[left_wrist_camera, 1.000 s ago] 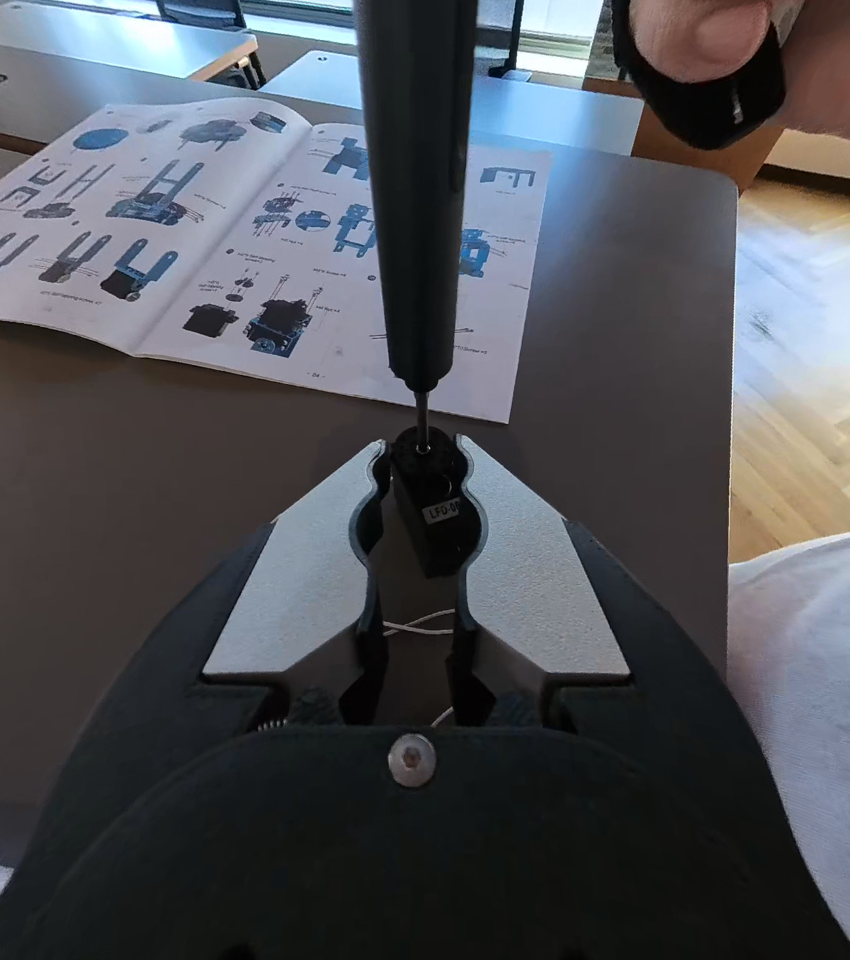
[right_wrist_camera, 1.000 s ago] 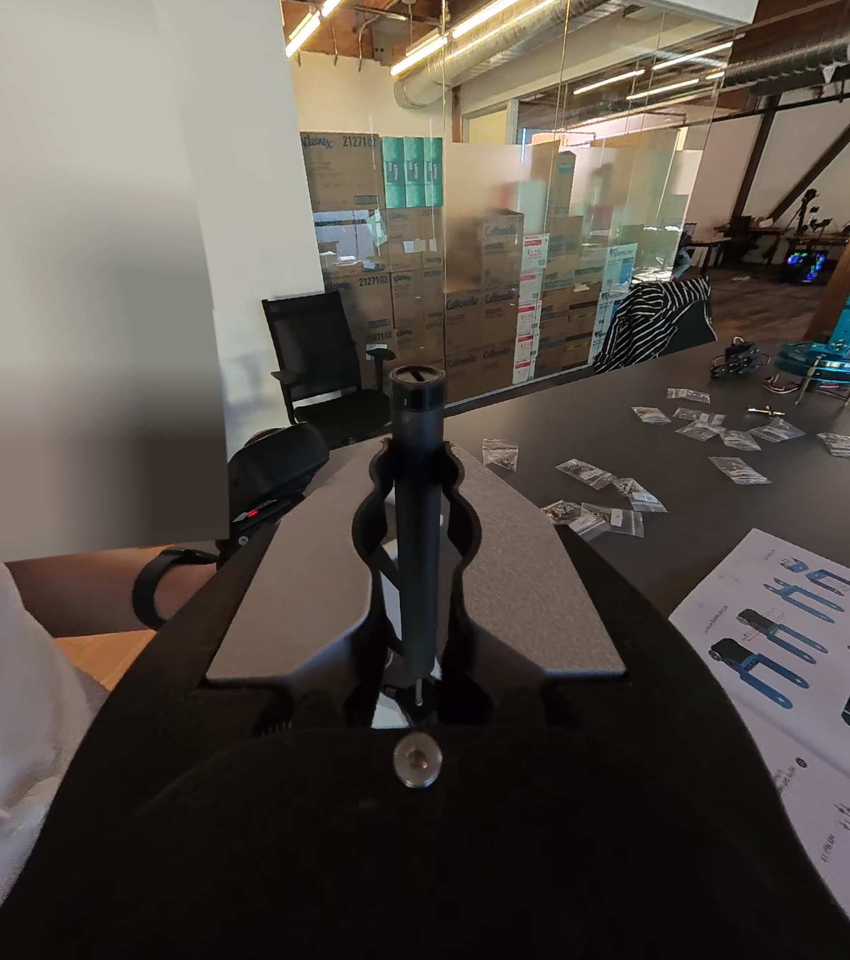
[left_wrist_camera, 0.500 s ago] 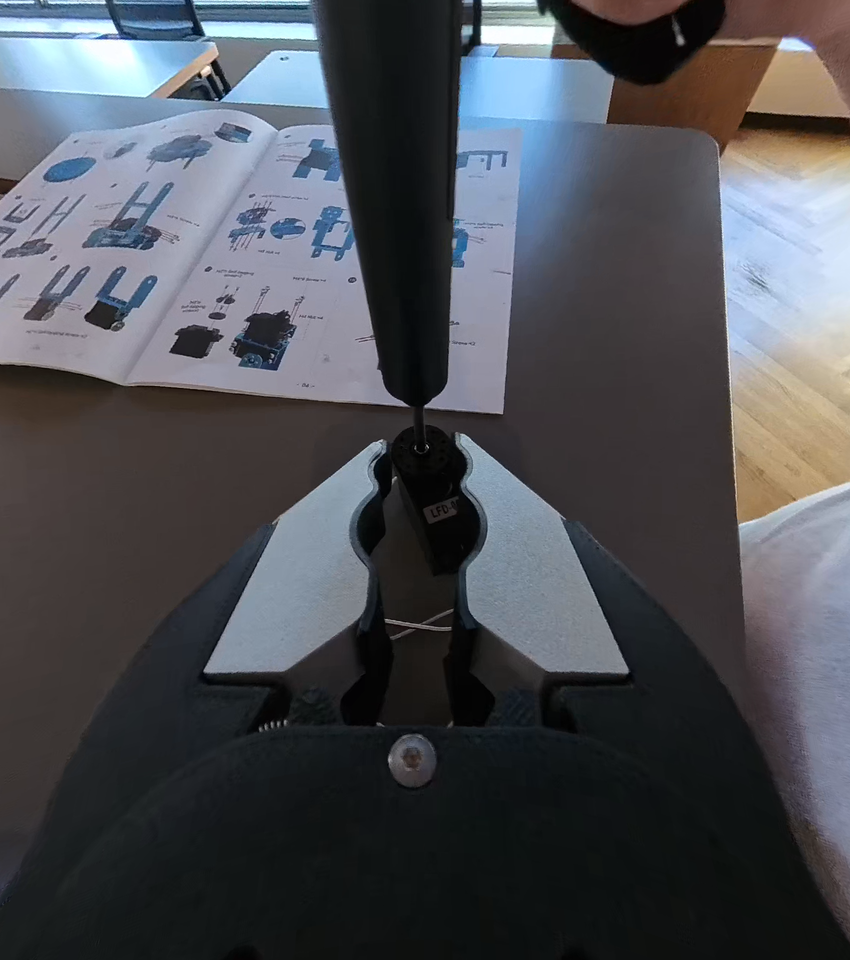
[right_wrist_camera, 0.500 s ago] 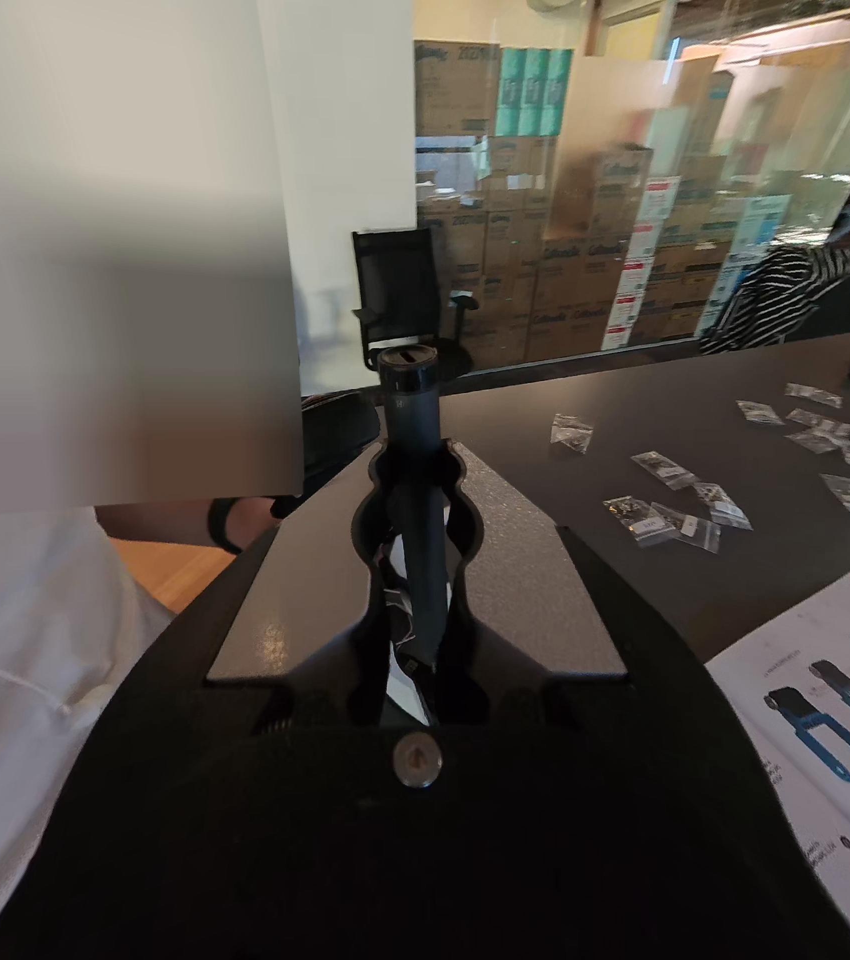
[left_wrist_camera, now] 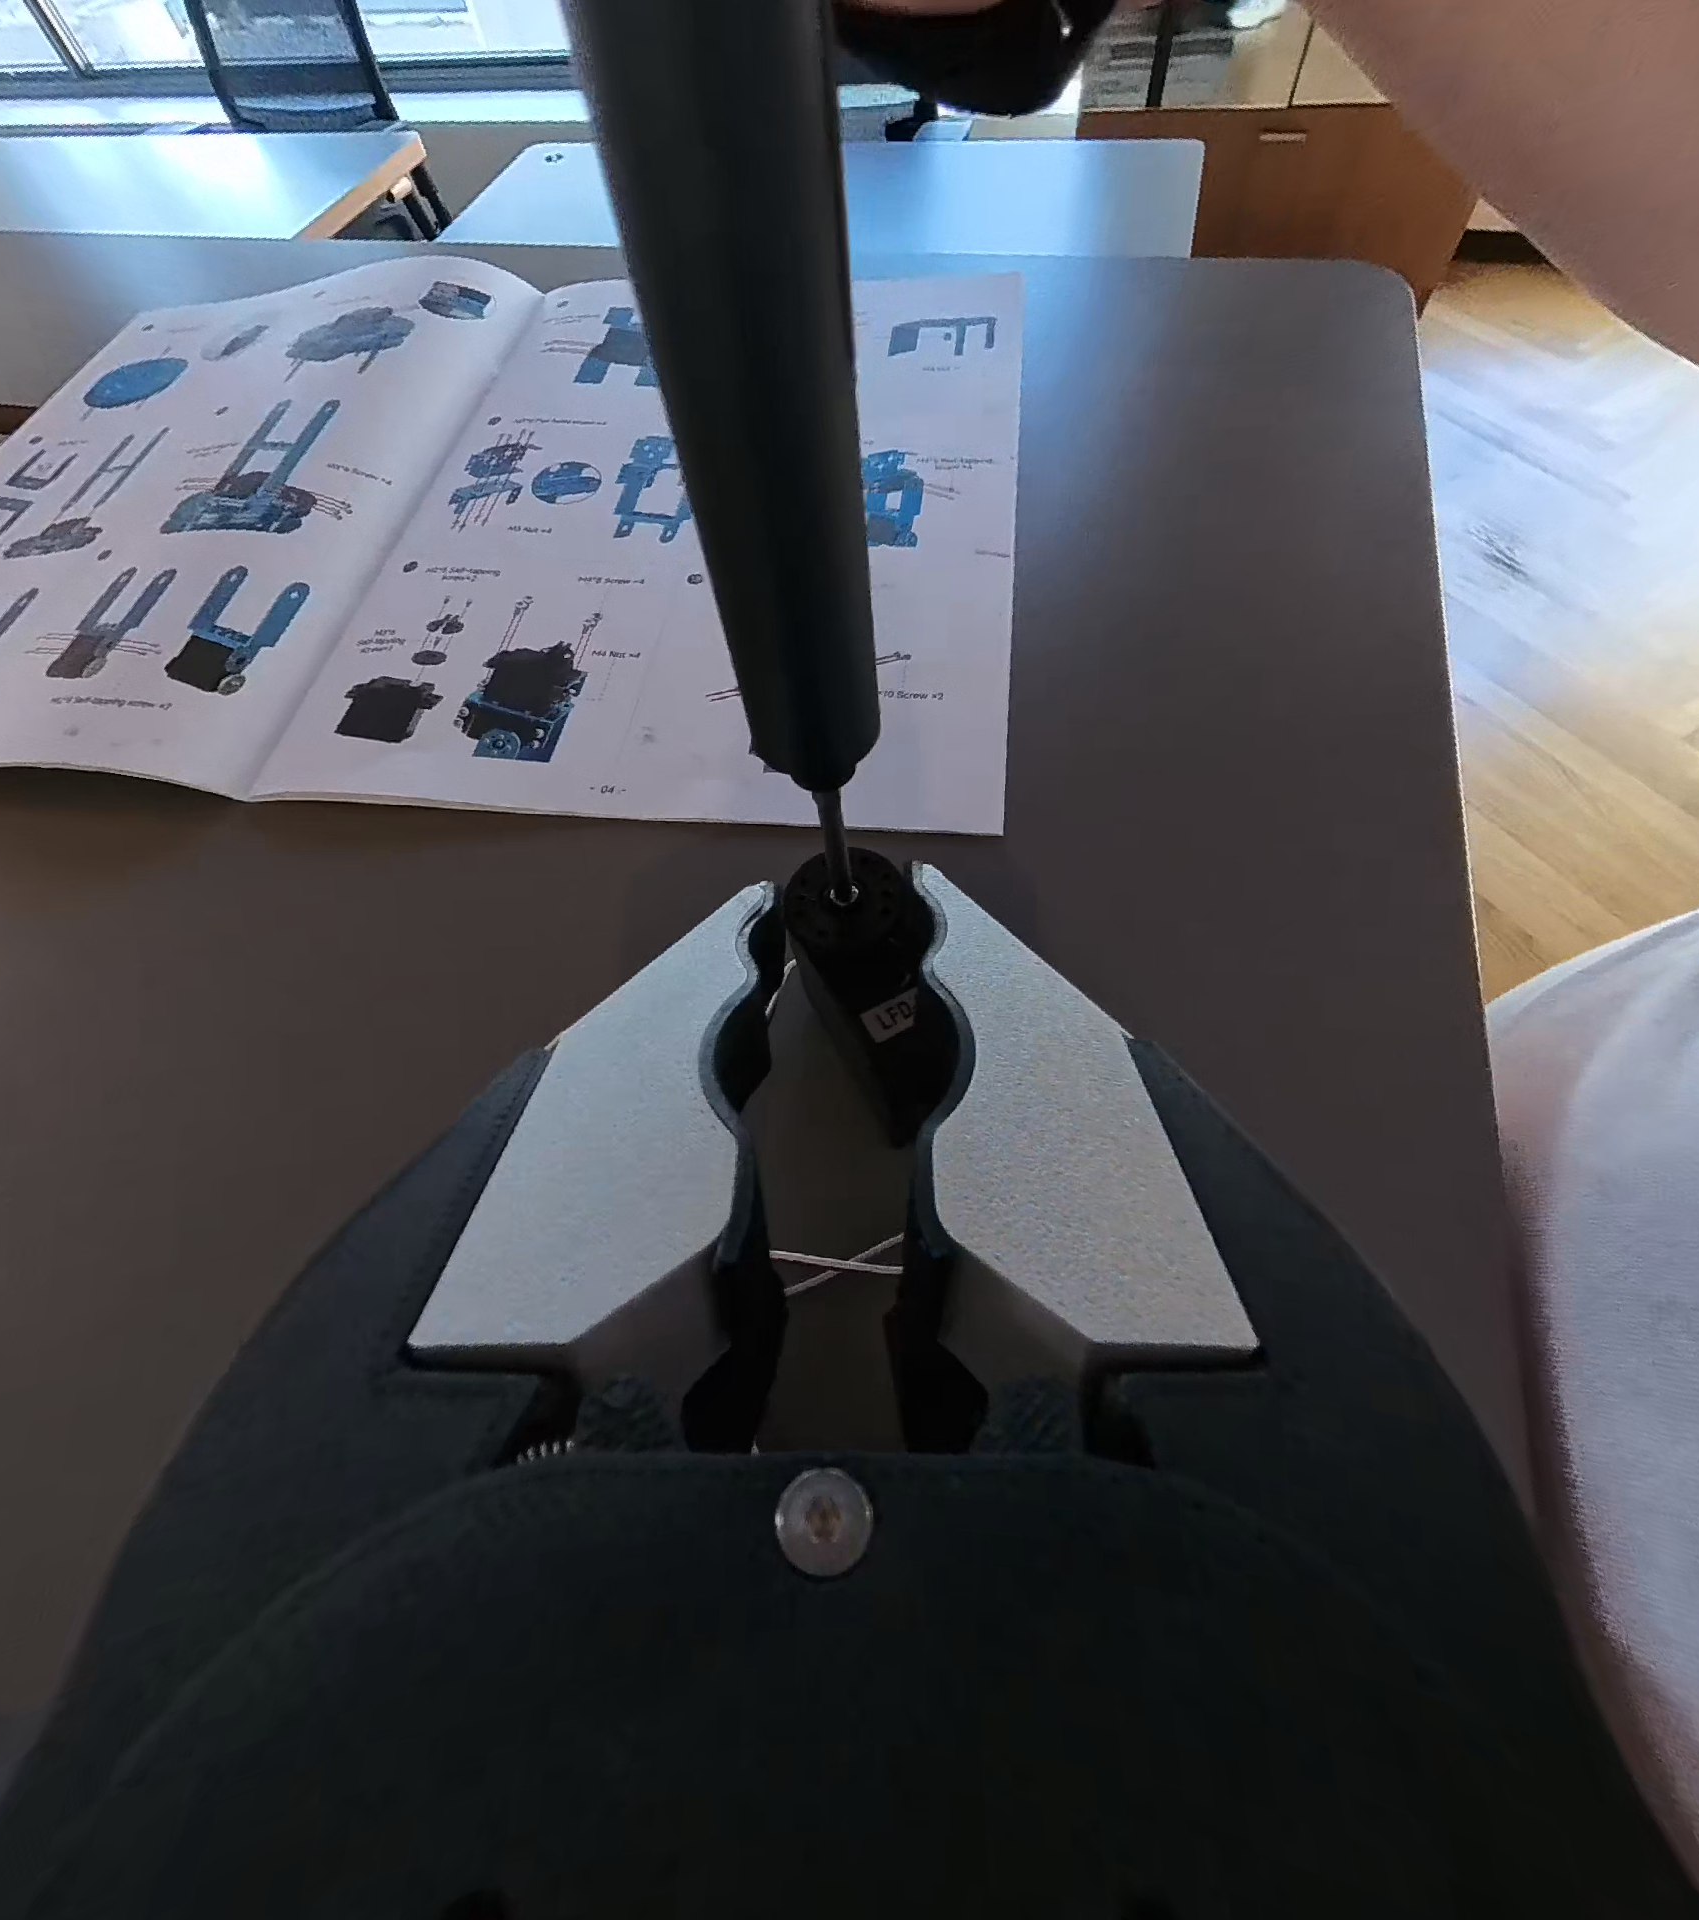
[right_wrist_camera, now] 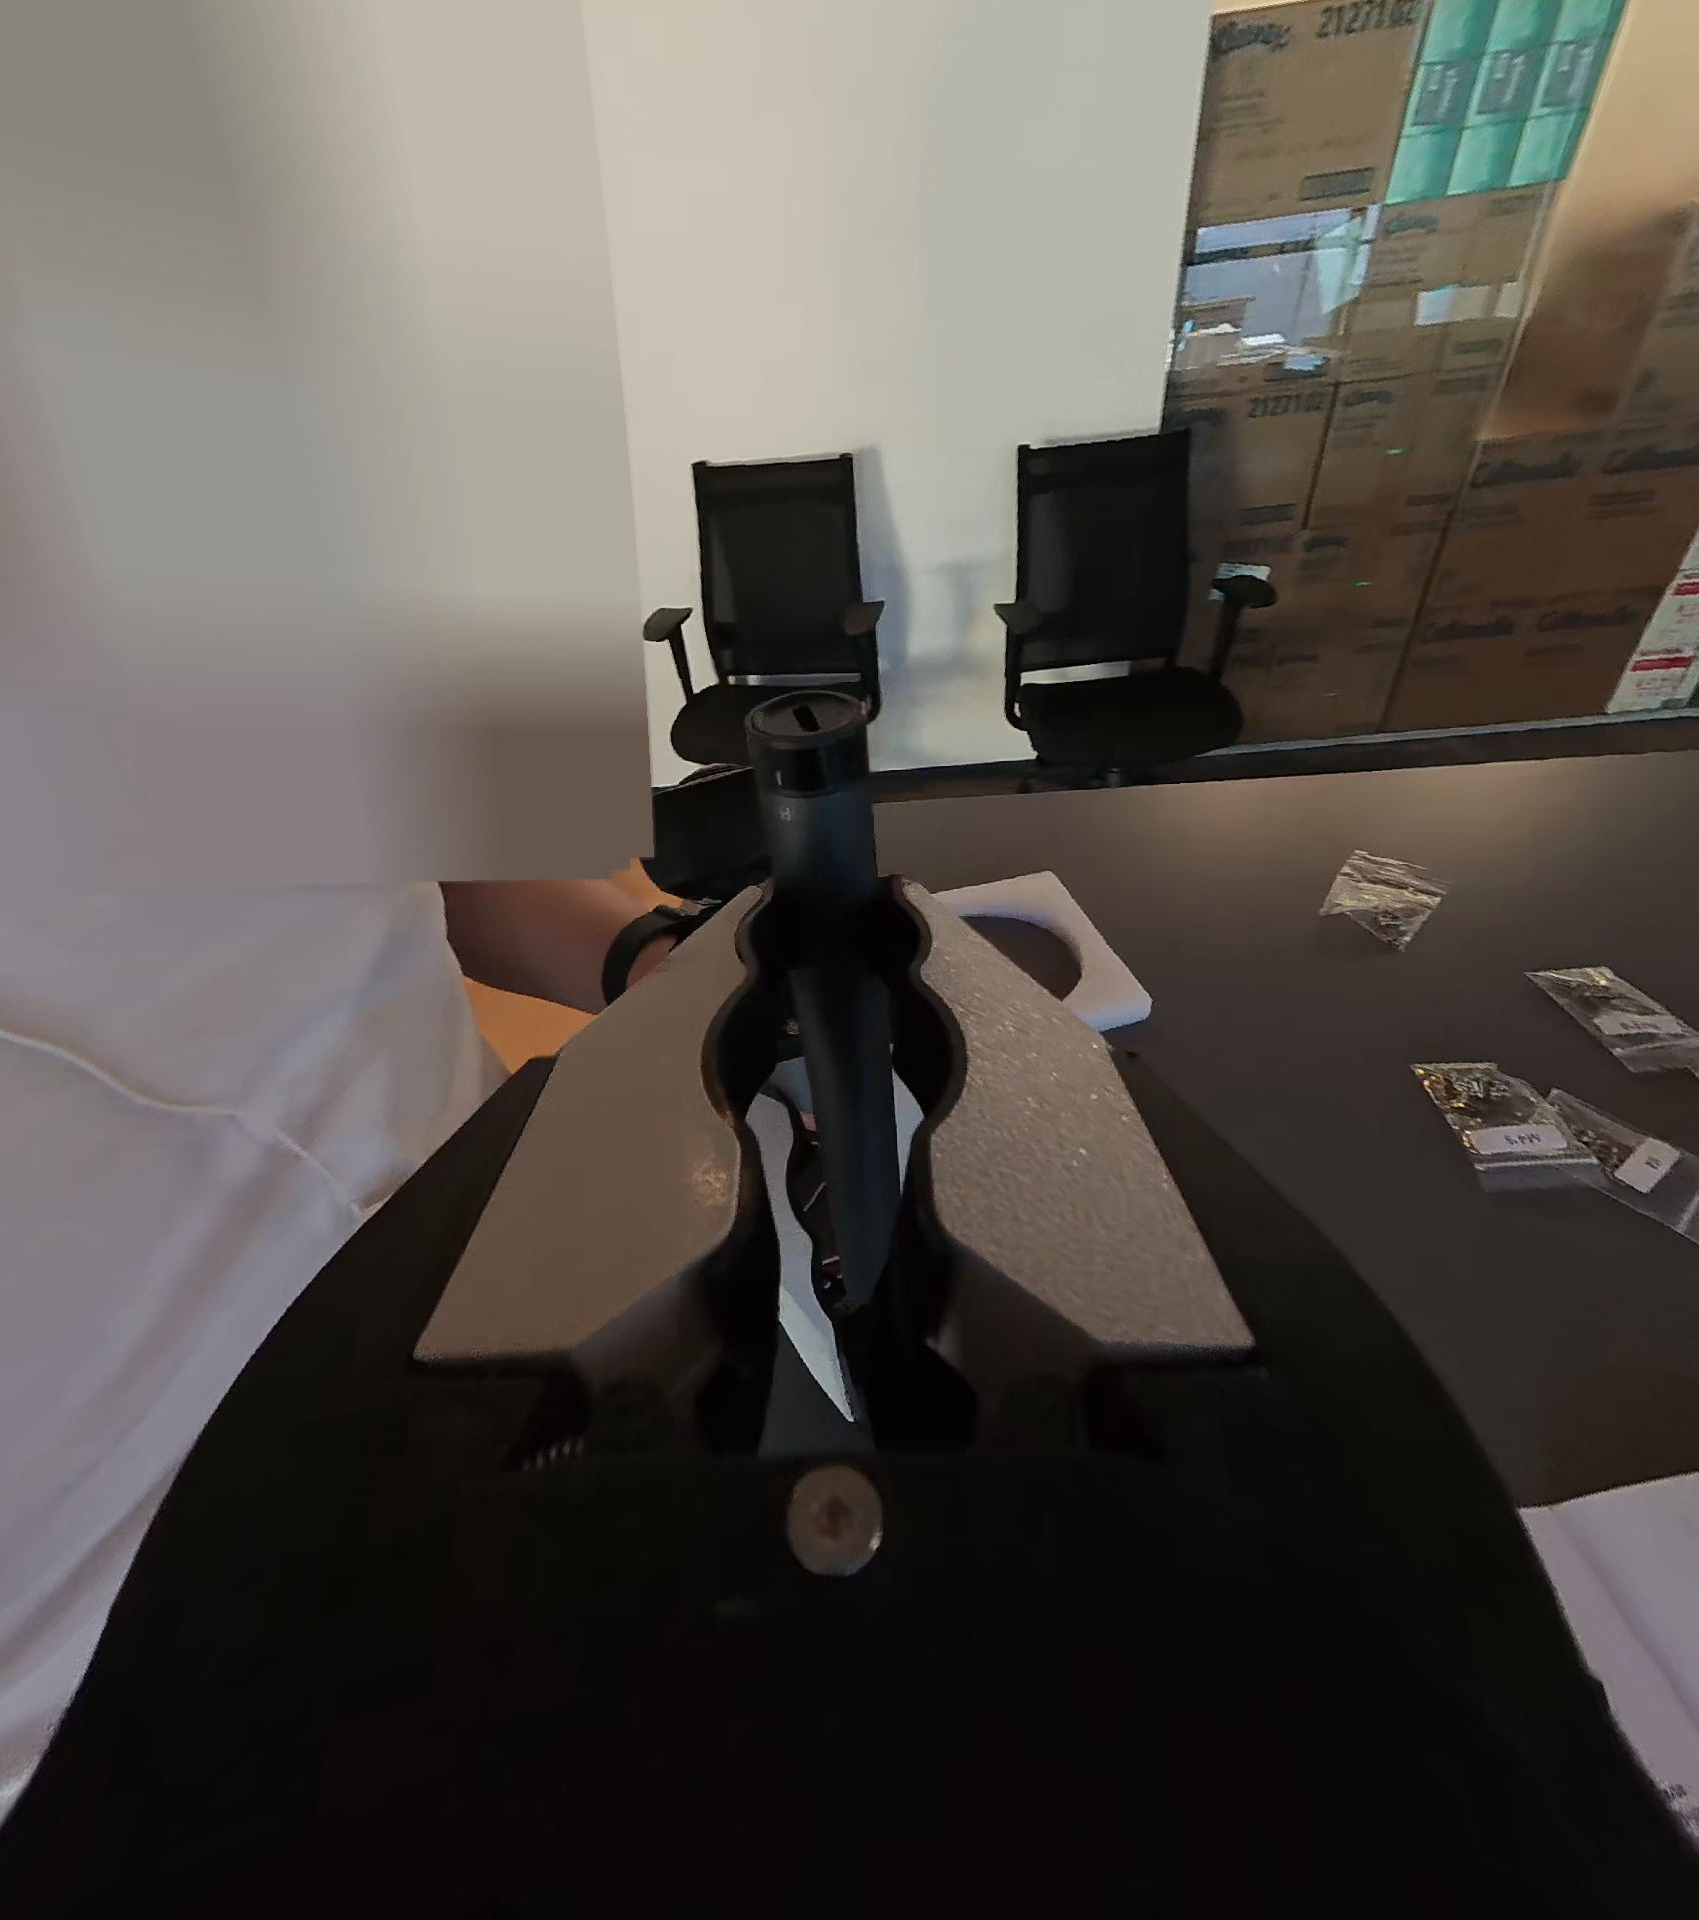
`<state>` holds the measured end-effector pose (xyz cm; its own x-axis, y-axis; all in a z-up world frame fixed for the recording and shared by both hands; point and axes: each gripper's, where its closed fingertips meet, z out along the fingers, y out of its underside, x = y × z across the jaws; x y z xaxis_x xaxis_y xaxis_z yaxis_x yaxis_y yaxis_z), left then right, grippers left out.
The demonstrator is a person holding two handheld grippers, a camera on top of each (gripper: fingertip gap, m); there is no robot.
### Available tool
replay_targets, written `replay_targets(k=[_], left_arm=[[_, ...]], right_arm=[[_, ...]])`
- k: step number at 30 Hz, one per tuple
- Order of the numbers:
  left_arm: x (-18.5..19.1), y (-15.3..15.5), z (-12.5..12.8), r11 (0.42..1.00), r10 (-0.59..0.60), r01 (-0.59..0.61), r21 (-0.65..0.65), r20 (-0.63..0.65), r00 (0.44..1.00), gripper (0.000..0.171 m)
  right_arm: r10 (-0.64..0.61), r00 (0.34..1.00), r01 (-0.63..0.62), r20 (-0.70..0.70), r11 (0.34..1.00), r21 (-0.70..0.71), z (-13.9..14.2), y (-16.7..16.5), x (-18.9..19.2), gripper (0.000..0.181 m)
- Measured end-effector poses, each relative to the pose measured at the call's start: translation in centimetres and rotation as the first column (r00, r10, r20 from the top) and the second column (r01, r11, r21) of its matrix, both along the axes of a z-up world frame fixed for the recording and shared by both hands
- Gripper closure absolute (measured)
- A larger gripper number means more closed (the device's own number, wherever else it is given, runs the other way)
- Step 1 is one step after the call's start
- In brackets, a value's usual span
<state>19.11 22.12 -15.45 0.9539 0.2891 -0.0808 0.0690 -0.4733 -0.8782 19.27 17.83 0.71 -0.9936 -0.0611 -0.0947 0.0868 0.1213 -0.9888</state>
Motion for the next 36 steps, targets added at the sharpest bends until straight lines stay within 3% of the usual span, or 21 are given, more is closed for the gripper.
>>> replay_targets(k=[12, 23, 27, 36], left_arm=[[0.1, 0.4, 0.0, 1.0, -0.031, 0.031, -0.001, -0.011, 0.999, 0.15], [0.7, 1.2, -0.1, 0.997, -0.076, 0.076, -0.003, -0.011, 0.997, 0.151], [0.7, 1.2, 0.0, 0.999, -0.044, 0.043, 0.012, 0.033, 0.998, 0.15], [0.5, 0.2, 1.5, 0.973, 0.207, -0.208, 0.095, 0.022, 0.978, 0.145]], right_arm=[[0.281, 0.959, -0.282, 0.022, 0.959, 0.032, -0.1, 0.0, 0.7, 0.165], [0.543, 0.839, -0.544, 0.029, 0.838, 0.039, -0.1, 0.8, 1.8, 0.165], [0.508, 0.861, -0.509, 0.029, 0.86, 0.042, -0.1, 0.6, 1.2, 0.165], [0.414, 0.91, -0.413, -0.003, 0.91, 0.045, -0.1, 1.0, 0.7, 0.165]])
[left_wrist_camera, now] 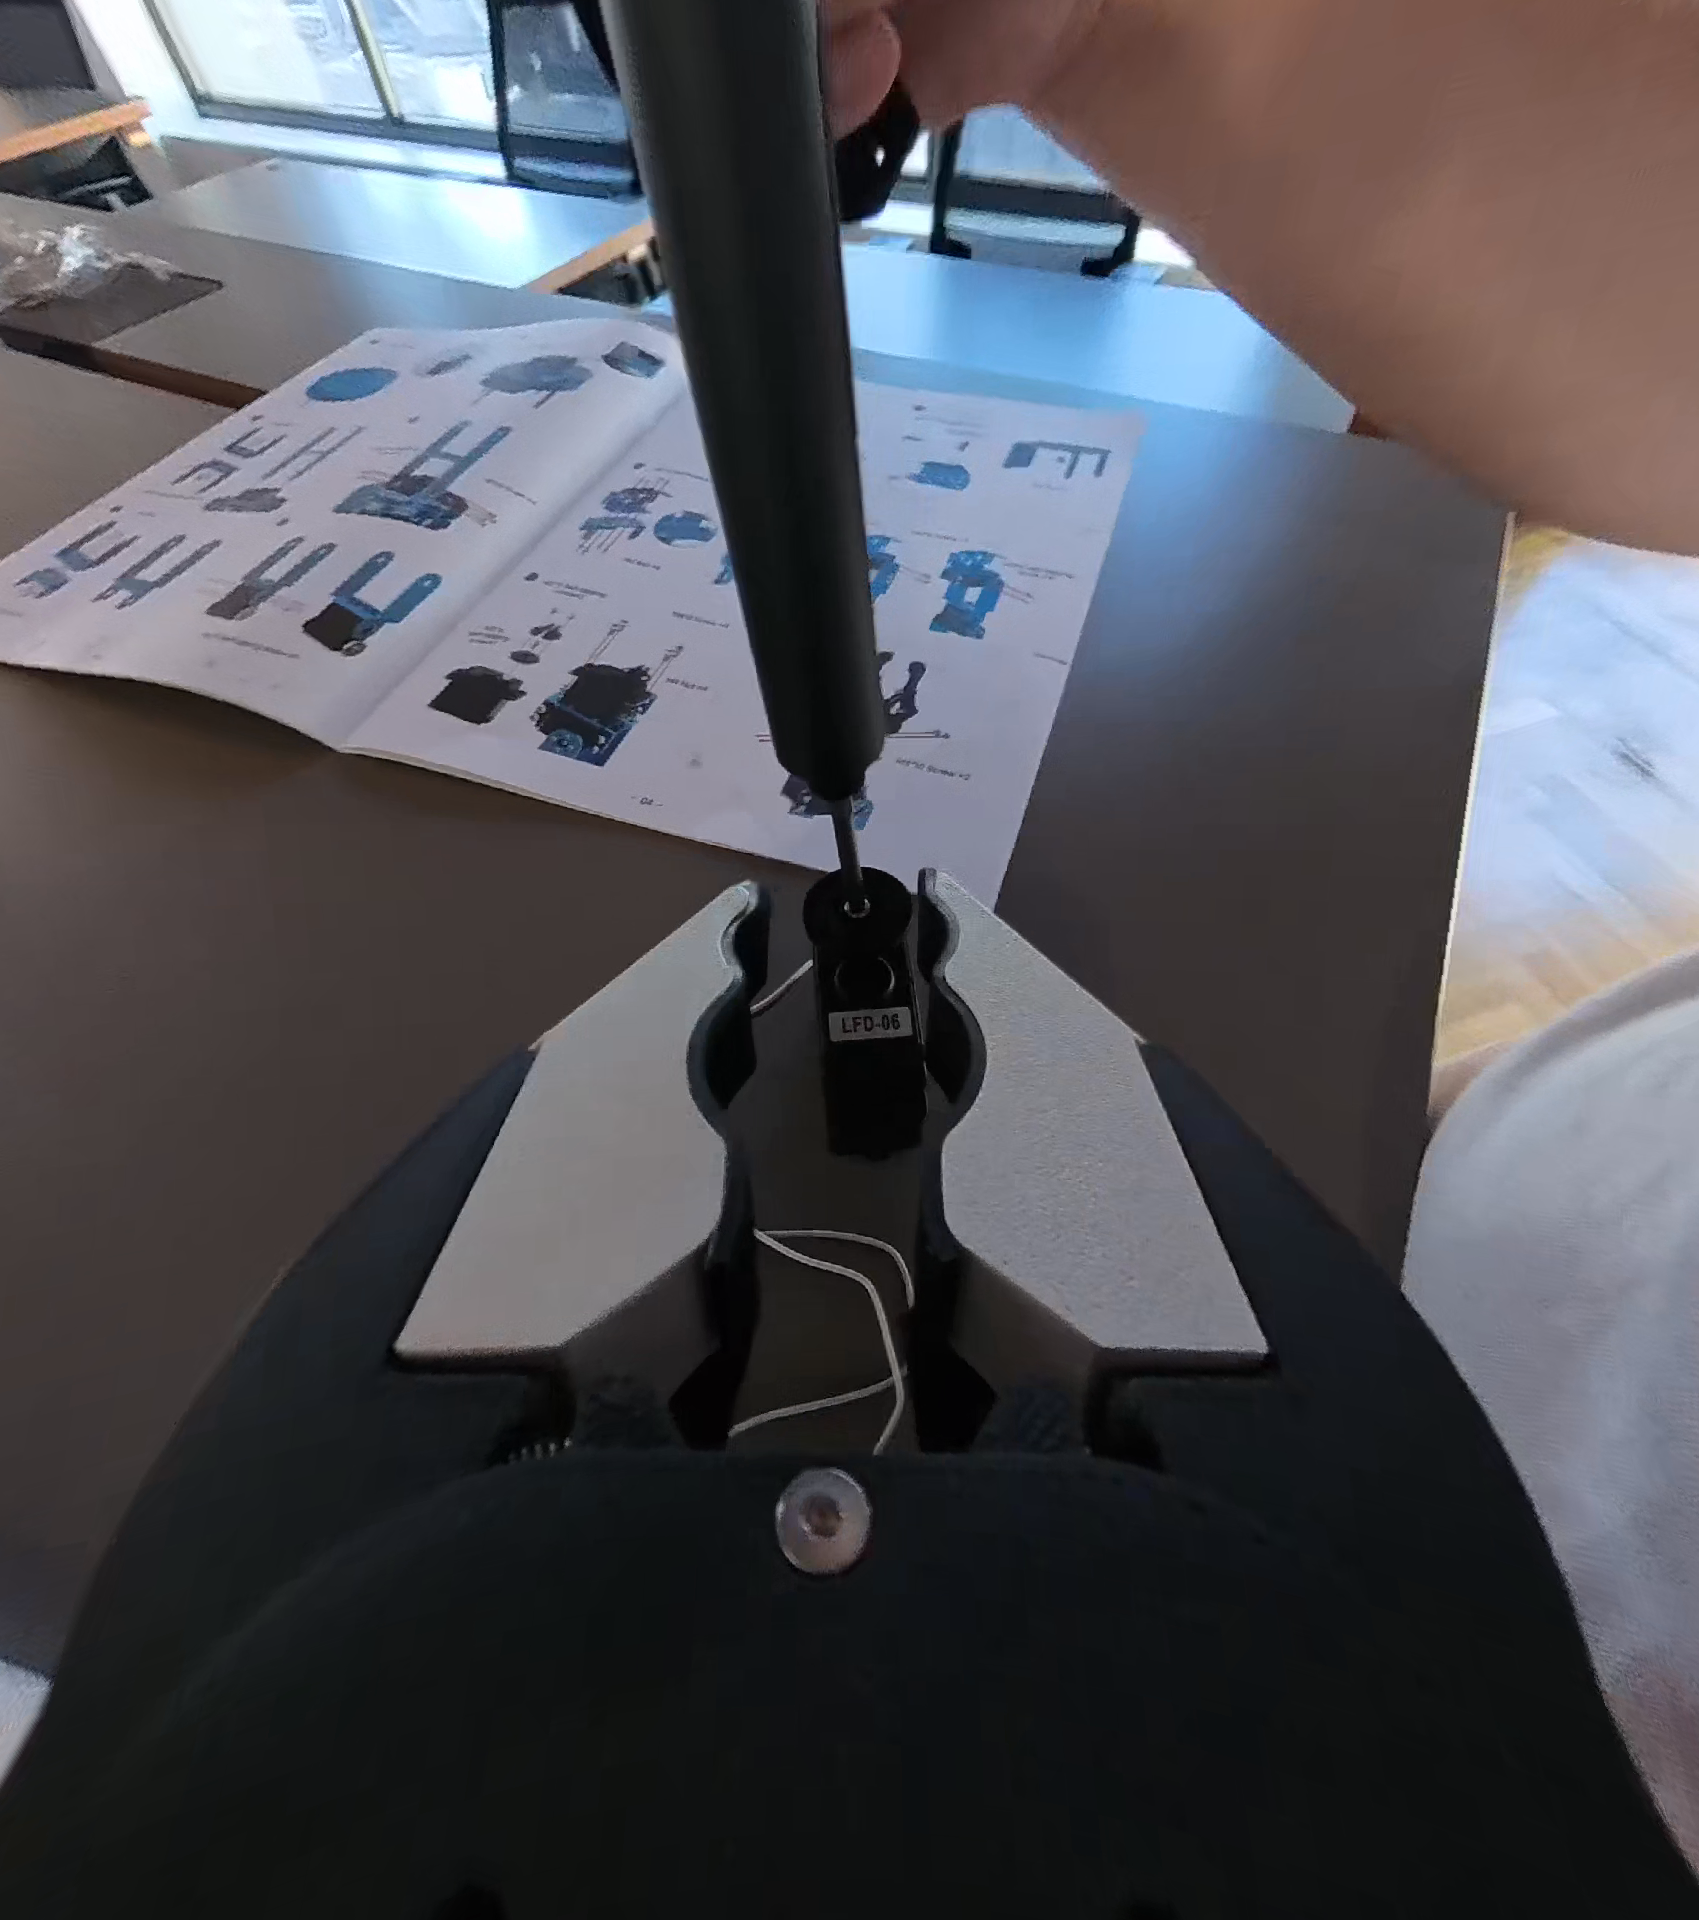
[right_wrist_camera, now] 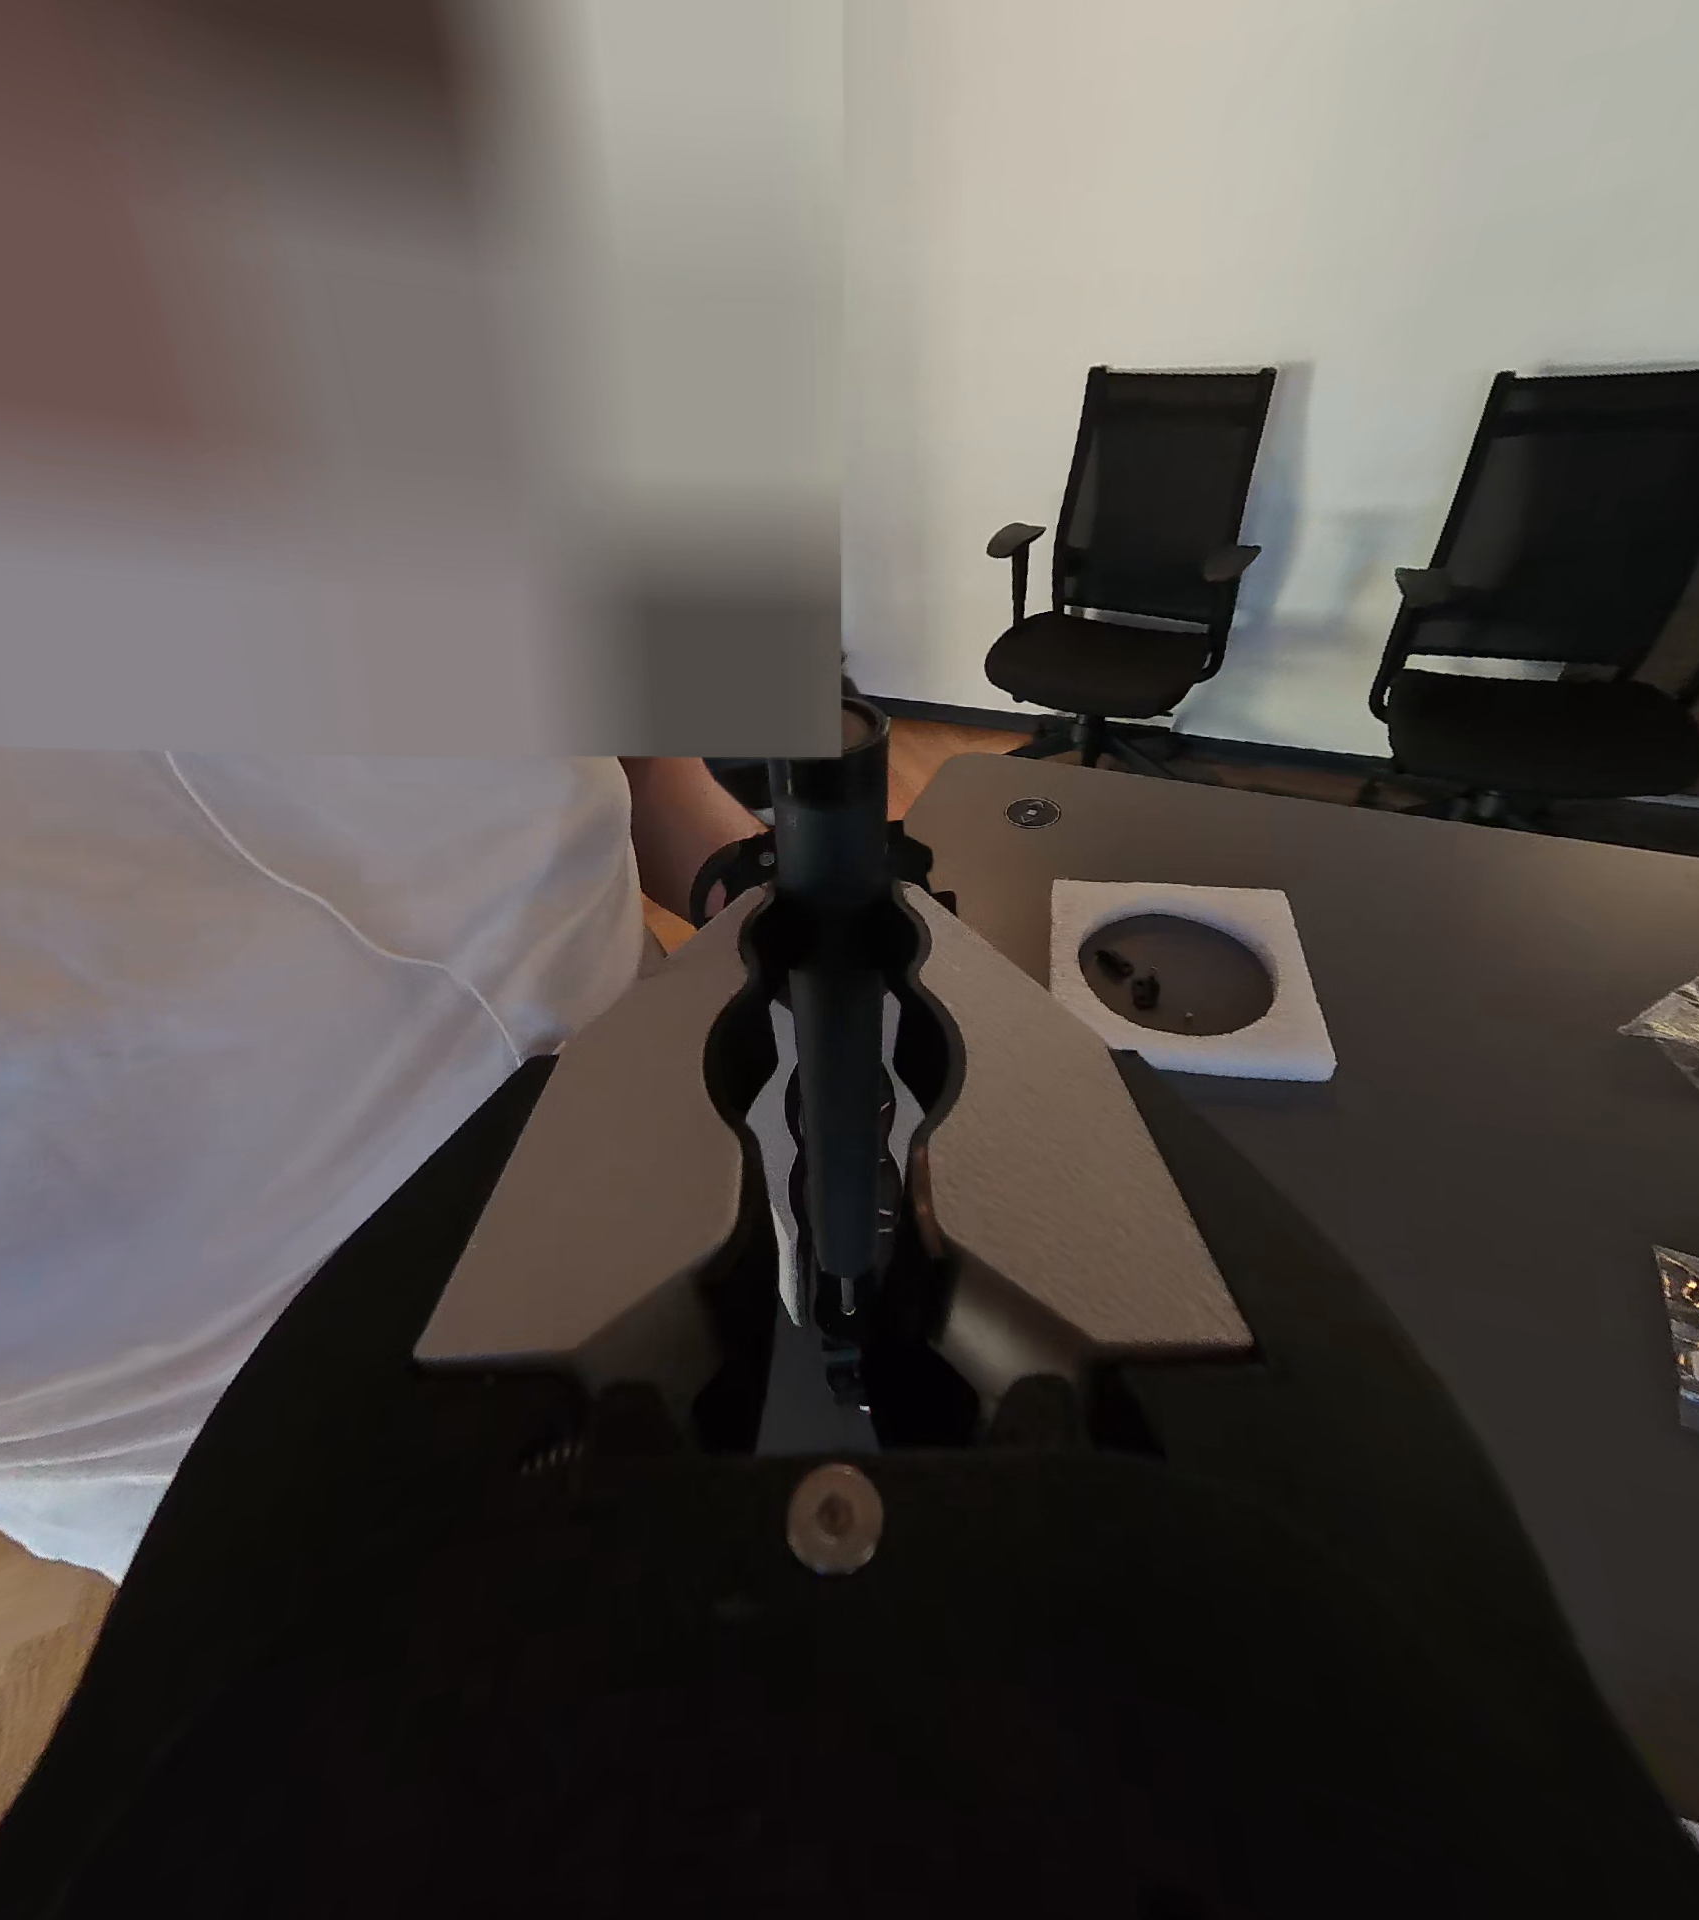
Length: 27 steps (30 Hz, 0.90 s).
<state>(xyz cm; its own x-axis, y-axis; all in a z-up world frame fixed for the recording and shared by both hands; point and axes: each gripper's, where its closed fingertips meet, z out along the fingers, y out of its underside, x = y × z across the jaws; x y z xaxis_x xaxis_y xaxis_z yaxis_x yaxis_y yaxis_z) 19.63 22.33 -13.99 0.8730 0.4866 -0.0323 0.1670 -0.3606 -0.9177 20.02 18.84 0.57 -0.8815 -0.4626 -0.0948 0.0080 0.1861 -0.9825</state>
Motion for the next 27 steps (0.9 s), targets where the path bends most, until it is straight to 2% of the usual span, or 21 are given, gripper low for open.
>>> replay_targets(k=[2, 3, 9, 18, 27], left_arm=[[-0.3, 0.0, -0.4, 0.999, 0.031, -0.031, -0.019, -0.006, 0.999, 0.145], [-0.1, 0.1, -0.3, 0.999, 0.029, -0.029, -0.02, -0.01, 1.0, 0.152], [0.0, 0.3, -0.4, 0.999, 0.026, -0.026, -0.045, -0.001, 1.0, 0.152], [0.0, 0.5, -0.5, 0.996, -0.044, 0.041, -0.074, -0.027, 0.999, 0.152], [0.0, 0.6, -0.5, 0.998, -0.048, 0.046, -0.053, -0.039, 0.998, 0.152]], right_arm=[[0.001, 1.0, -0.001, -0.004, 1.0, -0.001, 0.0, 0.0, 0.0, 0.165], [0.002, 1.0, -0.002, -0.006, 1.0, -0.001, 0.0, 0.0, 0.0, 0.165], [0.03, 0.999, -0.03, -0.016, 1.0, 0.008, 0.0, 0.2, 0.3, 0.165], [0.211, 0.977, -0.211, -0.001, 0.977, 0.018, 0.0, 0.8, 1.1, 0.165], [0.409, 0.912, -0.409, 0.025, 0.911, 0.041, 0.0, 0.8, 1.6, 0.165]])
